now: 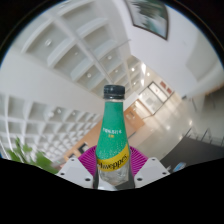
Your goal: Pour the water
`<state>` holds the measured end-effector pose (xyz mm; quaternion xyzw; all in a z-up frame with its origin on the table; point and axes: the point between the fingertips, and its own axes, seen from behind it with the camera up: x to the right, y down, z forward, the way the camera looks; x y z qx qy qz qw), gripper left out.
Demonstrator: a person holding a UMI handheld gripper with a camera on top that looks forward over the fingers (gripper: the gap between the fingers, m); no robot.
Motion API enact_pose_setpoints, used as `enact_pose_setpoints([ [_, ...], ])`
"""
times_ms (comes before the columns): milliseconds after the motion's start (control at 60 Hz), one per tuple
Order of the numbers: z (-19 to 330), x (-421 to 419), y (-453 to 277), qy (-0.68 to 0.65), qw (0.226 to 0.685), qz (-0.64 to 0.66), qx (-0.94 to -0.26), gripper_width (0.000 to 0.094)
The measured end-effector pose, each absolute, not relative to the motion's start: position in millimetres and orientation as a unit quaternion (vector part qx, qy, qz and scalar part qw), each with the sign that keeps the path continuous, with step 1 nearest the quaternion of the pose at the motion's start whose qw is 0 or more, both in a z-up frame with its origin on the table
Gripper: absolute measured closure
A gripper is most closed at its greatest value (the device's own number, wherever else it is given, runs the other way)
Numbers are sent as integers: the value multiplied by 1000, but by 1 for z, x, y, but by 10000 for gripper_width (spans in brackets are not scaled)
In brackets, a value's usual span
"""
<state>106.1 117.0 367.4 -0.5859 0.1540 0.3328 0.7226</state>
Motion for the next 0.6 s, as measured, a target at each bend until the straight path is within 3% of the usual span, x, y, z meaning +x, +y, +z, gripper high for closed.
enact_pose_setpoints([
  [100,345,161,124,108,748,174,-632,526],
  [233,264,235,146,73,719,-3,-691,526],
  [400,163,257,167,52,657,-55,-750,527],
  [600,92,265,164,40,611,-71,-788,526],
])
